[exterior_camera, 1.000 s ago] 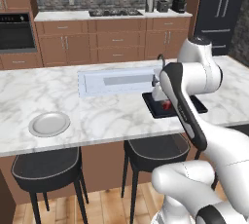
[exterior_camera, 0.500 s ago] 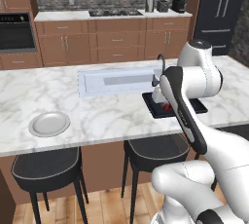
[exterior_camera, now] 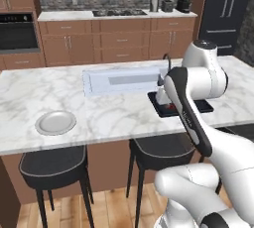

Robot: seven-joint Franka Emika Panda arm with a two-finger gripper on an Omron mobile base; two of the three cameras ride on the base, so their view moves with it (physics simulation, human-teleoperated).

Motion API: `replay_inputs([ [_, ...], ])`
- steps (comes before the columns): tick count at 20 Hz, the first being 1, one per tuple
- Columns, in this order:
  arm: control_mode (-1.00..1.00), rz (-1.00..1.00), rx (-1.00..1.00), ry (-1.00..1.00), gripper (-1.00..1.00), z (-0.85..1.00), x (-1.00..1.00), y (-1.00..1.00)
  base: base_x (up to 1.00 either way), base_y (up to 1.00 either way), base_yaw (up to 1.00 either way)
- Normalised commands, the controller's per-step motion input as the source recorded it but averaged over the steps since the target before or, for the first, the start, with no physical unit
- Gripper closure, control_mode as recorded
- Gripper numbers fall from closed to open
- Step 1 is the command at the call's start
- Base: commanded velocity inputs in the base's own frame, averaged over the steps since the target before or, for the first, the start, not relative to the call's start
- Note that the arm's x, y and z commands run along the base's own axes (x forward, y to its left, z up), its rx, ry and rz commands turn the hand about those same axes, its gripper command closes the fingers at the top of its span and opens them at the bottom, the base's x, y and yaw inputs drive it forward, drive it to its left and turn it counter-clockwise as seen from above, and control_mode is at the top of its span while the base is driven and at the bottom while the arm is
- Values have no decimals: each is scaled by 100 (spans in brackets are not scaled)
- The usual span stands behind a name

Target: Create a steak meal by picking up the steak and asparagus from the tray and placing them on the plate. Leave the kebabs on the tray.

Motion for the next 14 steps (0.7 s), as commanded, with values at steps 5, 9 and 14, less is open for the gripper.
replay_inputs([
  [5, 100, 0, 0, 0, -100, 0, 0, 0, -5, 66, 0],
  [9, 100, 0, 0, 0, -100, 0, 0, 0, 3, 51, 0],
  [14, 100, 0, 0, 0, -100, 0, 0, 0, 32, 4, 0],
])
